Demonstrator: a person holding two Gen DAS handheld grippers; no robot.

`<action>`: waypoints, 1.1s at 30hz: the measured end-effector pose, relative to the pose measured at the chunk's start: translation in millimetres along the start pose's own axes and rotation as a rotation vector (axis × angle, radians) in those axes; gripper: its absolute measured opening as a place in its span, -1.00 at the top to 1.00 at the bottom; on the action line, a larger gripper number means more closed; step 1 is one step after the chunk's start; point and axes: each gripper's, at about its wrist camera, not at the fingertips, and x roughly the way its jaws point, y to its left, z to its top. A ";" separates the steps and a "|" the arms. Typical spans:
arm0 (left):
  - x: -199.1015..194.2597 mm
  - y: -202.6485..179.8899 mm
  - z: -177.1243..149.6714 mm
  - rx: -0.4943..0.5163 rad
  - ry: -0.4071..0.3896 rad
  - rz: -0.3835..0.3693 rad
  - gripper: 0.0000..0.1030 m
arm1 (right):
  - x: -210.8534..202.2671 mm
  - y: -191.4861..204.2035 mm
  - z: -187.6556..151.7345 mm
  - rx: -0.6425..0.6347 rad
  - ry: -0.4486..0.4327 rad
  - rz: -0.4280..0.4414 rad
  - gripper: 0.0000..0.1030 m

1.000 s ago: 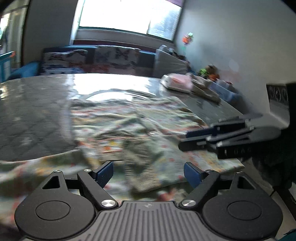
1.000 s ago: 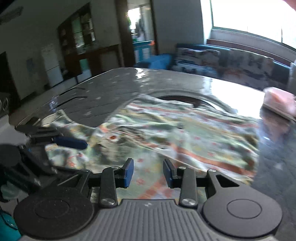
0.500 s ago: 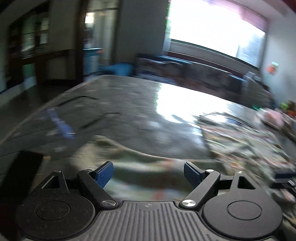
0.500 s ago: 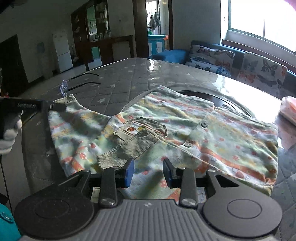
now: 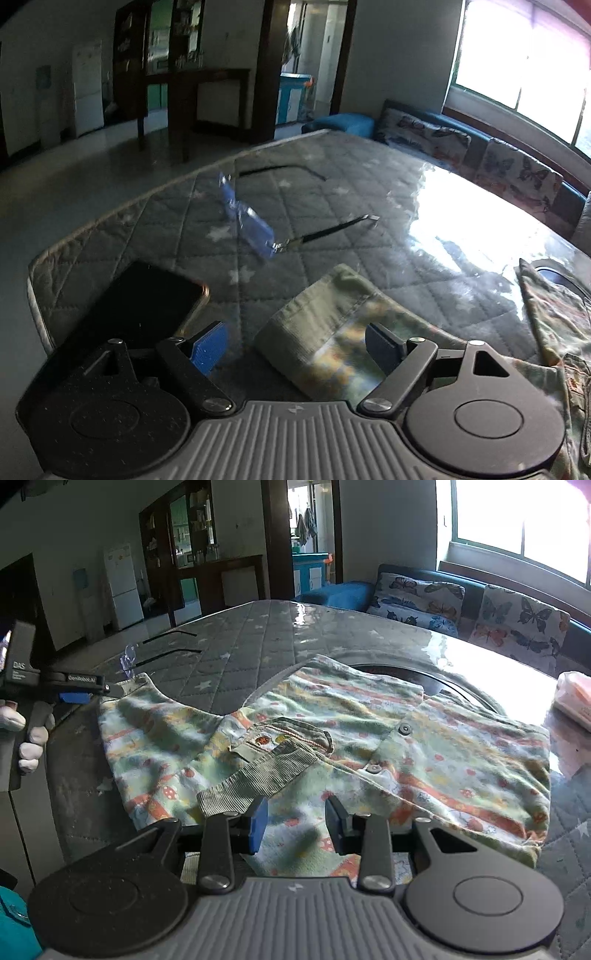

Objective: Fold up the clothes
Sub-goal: 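Move the left gripper to the opposite side edge of the shirt, then grasp the shirt's side edge by the sleeve with the left gripper, then fold the held side over the shirt body with the left gripper, then open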

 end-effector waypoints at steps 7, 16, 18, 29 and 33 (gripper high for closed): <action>1.8 -0.7 -3.8 0.026 -0.012 0.016 -0.29 | -2.7 -0.1 -0.8 0.010 -0.008 -0.006 0.33; -2.9 -6.9 1.2 0.026 -0.014 -0.042 0.57 | -9.1 -0.5 -0.9 0.026 -0.033 -0.010 0.33; -8.4 -9.0 4.5 0.013 -0.011 -0.082 0.61 | -12.5 -3.4 -1.6 0.039 -0.044 -0.014 0.33; -77.9 -92.4 19.0 0.140 -0.084 -0.455 0.69 | -33.2 -23.9 -7.8 0.123 -0.110 -0.047 0.33; -91.3 -135.0 15.0 0.201 -0.055 -0.605 0.69 | -45.4 -37.5 -14.8 0.171 -0.135 -0.074 0.33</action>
